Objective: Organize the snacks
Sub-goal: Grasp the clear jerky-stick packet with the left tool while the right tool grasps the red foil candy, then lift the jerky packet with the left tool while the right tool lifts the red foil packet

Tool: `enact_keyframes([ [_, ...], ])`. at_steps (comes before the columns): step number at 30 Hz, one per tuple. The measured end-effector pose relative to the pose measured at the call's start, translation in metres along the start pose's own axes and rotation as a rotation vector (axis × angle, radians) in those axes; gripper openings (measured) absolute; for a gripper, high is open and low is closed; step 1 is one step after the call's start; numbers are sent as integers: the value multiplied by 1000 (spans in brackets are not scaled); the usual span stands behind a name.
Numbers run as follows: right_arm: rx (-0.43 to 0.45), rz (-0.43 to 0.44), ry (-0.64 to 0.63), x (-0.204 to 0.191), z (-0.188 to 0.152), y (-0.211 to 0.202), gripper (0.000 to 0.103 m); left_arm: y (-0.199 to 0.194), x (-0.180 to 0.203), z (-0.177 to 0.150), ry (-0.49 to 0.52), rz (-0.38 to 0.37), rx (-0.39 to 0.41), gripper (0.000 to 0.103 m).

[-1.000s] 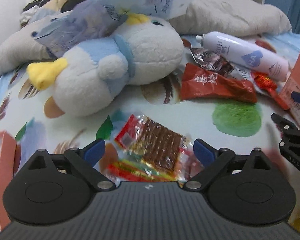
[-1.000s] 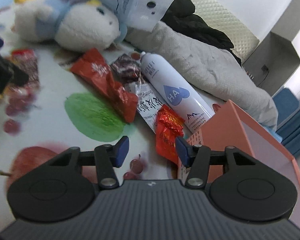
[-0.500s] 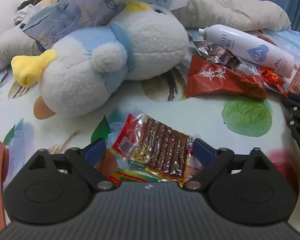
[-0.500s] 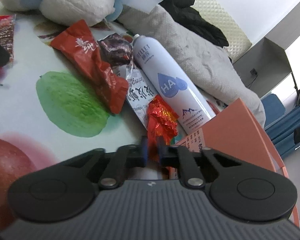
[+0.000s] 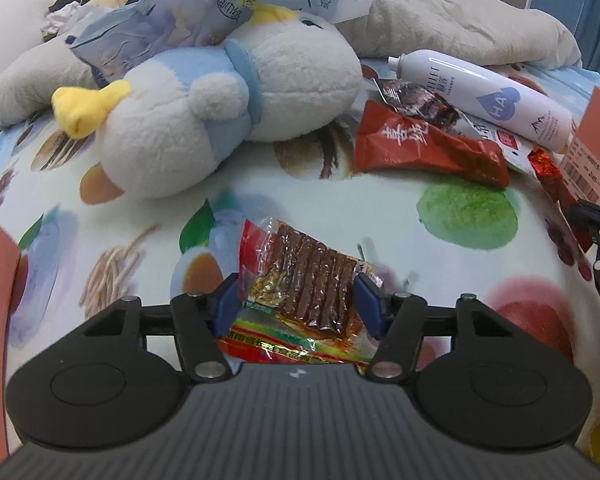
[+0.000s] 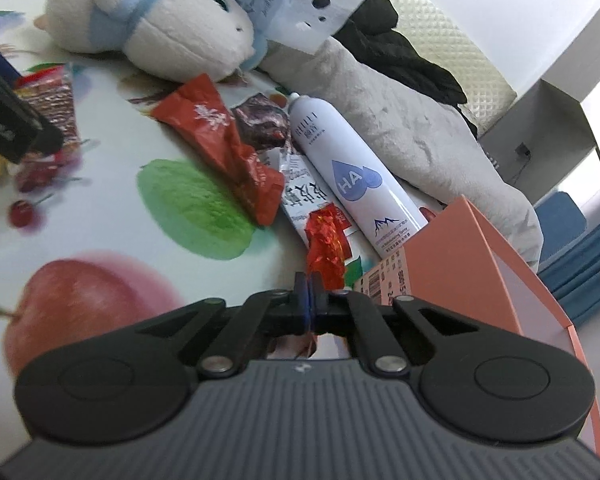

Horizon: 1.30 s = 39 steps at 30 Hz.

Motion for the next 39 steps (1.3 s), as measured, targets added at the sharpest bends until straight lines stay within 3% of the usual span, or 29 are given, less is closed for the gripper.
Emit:
enact_keyframes([
  [8, 18, 59, -31, -5, -13, -47, 3, -33, 20, -27, -36, 10, -18, 64],
  [15, 30, 172, -21, -6, -31, -93, 3, -67, 45, -55, -74, 14, -35, 64],
  [25, 23, 265, -15, -5, -64, -155, 3, -113, 91, -90, -66, -38, -65, 64],
  [29, 21, 346, 11, -7, -78, -170, 3, -123, 98, -93, -83, -52, -85, 64],
  [34, 29, 370, 11, -10, -84, -181, 4, -133, 101, -91, -112, -86, -109, 64],
  [39, 36, 401, 95, -6, -87, -185, 7, -135, 96, -88, -134, -73, -116, 64],
])
Point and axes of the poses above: each gripper's, at about its wrist camera, not at the fingertips, and y roughly the way its jaws point, x to its right, z to its top, the point moved 4 cm from there along y, roughly the way its jaws point, and after that the axes turned 7 degrees about x, right-handed, at the moved point
